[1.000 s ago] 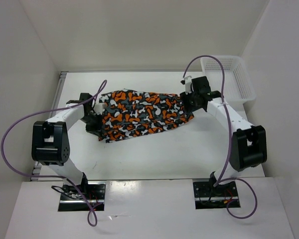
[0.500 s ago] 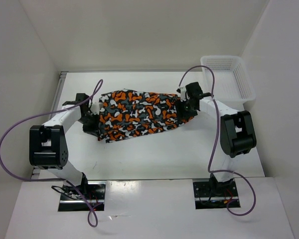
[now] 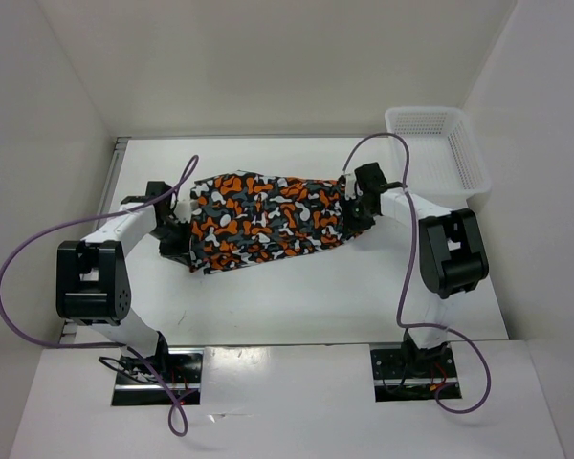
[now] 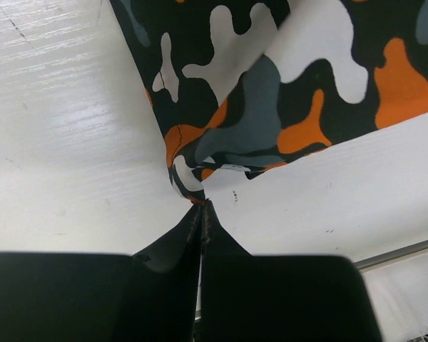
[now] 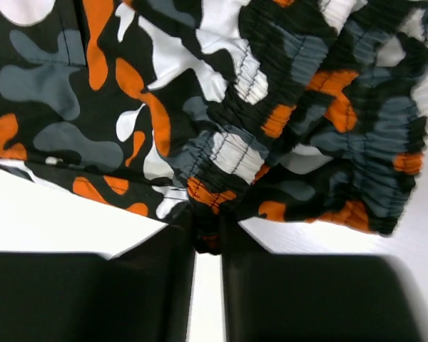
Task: Fold and stack the shorts
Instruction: Fold the shorts
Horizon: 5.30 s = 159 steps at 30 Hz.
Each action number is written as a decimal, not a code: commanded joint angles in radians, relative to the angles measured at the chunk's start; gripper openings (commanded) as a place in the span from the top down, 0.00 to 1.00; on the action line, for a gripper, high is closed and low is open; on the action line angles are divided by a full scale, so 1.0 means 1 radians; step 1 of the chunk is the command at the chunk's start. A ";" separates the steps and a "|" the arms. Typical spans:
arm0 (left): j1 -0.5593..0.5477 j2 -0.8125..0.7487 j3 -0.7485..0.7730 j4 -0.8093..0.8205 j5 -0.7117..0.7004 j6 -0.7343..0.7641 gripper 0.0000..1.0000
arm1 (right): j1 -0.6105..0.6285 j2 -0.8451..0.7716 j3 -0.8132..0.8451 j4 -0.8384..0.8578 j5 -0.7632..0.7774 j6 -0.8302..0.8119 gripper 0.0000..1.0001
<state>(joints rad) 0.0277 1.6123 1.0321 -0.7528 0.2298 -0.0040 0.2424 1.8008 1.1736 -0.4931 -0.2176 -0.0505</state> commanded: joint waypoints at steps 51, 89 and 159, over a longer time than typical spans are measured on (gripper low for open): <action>-0.078 -0.076 0.173 -0.189 0.192 0.004 0.56 | -0.115 0.091 0.031 0.131 0.139 -0.126 0.38; -0.123 0.250 0.463 0.306 -0.066 0.004 0.50 | -0.106 -0.342 -0.147 -0.220 -0.034 -0.543 0.21; -0.199 0.439 0.812 0.207 -0.141 0.004 0.56 | -0.029 -0.236 -0.126 -0.008 0.147 -0.338 0.13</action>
<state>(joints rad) -0.0952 2.2200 1.8832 -0.4732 0.0444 -0.0040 0.2043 1.6463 0.9955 -0.4442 -0.0013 -0.4431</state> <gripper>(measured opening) 0.432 0.863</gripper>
